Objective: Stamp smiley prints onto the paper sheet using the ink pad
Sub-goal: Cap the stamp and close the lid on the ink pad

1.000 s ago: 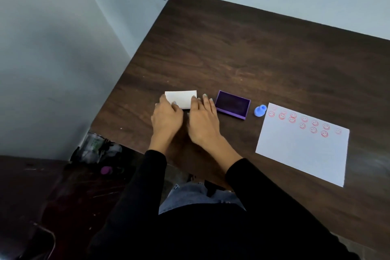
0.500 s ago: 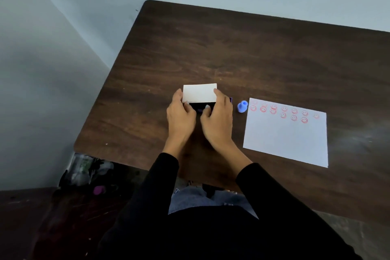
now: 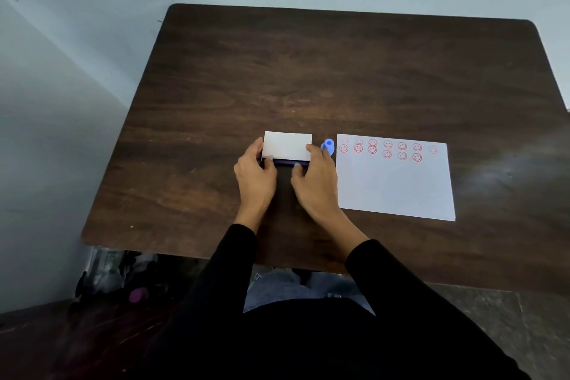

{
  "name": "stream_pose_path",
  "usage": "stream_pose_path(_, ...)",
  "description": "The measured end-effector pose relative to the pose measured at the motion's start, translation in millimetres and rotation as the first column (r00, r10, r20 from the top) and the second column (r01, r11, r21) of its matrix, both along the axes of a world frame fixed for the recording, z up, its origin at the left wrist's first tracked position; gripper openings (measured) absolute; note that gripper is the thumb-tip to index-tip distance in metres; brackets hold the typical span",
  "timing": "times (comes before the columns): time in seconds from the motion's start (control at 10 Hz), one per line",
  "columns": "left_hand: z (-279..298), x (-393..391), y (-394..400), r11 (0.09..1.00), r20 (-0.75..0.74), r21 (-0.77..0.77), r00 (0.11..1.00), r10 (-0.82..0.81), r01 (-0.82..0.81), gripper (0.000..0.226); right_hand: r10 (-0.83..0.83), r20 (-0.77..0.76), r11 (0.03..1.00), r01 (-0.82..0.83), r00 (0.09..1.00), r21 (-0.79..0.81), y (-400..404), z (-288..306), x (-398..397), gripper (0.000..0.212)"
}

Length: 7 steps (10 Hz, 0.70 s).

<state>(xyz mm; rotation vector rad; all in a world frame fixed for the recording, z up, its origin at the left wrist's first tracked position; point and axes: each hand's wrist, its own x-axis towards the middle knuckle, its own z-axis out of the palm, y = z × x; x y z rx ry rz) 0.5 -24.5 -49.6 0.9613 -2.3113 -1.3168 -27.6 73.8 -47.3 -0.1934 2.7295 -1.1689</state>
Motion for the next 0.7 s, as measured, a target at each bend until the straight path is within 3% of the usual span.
stream_pose_path(0.5, 3.7, -3.0, 0.3, 0.999, 0.133, -0.032, 0.991, -0.021, 0.025, 0.042, 0.097, -0.042, 0.991, -0.093, 0.994, 0.092, 5.6, 3.1, 3.3, 0.040)
stream_pose_path(0.6, 2.6, -0.3, -0.2, 0.995, 0.153, -0.091, 0.988, -0.030, 0.044, 0.047, 0.093, -0.134, 0.993, -0.083, 0.987, 0.079, 10.1, 2.6, 8.4, 0.035)
stream_pose_path(0.7, 4.3, 4.3, 8.3, 0.967, 0.104, -0.247, 0.994, -0.029, 0.054, 0.050, 0.049, -0.287, 0.995, -0.022, 0.957, 0.095, 22.6, 2.2, 12.6, 0.023)
